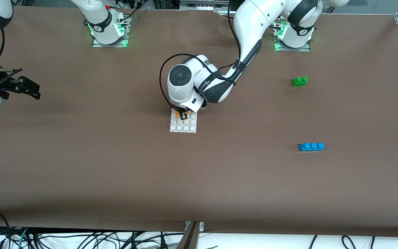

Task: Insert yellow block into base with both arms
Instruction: 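Lower the yellow brick onto the base studs and press down with the left gripper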

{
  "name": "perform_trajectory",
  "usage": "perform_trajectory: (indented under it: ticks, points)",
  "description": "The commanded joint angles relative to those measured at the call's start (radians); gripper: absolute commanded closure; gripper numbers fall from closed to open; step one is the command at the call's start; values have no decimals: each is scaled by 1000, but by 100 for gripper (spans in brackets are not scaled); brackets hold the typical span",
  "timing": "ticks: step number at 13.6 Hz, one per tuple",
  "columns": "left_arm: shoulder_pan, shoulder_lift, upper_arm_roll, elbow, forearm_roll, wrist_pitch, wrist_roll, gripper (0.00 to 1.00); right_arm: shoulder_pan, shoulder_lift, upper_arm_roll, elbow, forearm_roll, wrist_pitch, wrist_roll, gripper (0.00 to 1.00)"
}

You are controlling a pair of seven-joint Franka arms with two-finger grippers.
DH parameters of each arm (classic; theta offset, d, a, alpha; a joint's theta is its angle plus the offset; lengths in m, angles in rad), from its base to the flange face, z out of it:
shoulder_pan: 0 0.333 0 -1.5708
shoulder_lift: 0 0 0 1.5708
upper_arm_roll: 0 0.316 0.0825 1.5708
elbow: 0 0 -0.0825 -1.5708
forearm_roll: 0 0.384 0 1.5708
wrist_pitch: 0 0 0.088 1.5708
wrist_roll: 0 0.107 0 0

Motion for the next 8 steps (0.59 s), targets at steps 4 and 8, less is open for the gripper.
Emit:
perform_trajectory:
  ticks: [4,8]
  points:
    - [-8,32,4,35,-38,7,118,93,-8,-2,0,19,15,-24,-20,0]
    - [-11,38,3,30,-45,7,150,94,-8,3,0,22,15,-24,-20,0]
